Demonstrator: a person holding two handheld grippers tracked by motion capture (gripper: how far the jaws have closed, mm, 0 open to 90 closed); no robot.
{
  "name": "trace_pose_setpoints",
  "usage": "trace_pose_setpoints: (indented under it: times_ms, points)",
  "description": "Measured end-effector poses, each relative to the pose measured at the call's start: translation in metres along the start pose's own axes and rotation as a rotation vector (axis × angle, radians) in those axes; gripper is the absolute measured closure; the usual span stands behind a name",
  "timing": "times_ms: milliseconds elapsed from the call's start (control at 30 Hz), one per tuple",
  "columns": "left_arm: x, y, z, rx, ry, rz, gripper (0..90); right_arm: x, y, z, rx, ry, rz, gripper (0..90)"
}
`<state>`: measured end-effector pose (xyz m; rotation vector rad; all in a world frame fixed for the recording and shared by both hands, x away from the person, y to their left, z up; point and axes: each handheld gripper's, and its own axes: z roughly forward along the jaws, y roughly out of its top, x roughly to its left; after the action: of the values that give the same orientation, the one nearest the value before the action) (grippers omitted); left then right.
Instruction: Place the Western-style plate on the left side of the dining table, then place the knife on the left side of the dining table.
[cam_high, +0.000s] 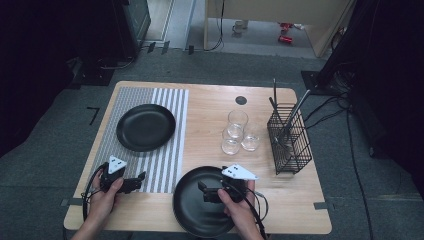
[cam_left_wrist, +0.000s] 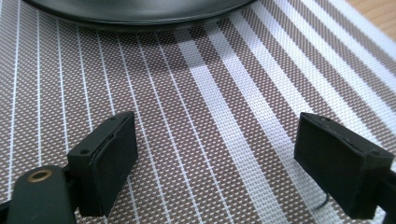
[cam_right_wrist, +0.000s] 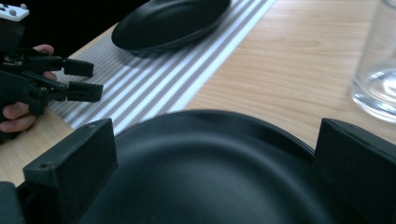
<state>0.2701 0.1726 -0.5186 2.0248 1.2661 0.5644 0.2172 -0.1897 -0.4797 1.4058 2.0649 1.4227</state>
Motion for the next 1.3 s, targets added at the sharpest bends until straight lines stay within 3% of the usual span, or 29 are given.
trace_pose_setpoints:
  times_ms: [233,400,500,633,933,1300]
  points:
    - [0.001,0.0,0.0,0.001,-0.012,0.003,14.1,-0.016,-0.006,-0.022,-0.029,-0.018,0.029,0.0]
    - [0.001,0.0,0.0,0.001,-0.012,0.003,14.1,-0.025,-0.008,-0.037,-0.048,-0.051,0.035,0.0]
    - [0.001,0.0,0.0,0.001,-0.013,0.004,14.2,-0.034,-0.013,-0.048,-0.05,-0.094,0.026,0.0]
    - [0.001,0.0,0.0,0.001,-0.013,0.004,14.2,-0.051,-0.018,-0.062,-0.058,-0.095,0.079,0.0]
    - [0.001,0.0,0.0,0.002,-0.014,0.004,14.2,-0.078,-0.022,-0.093,-0.098,-0.225,0.089,0.0]
    - [0.001,0.0,0.0,0.002,-0.014,0.003,14.2,-0.091,-0.011,-0.12,-0.146,-0.324,0.068,0.0]
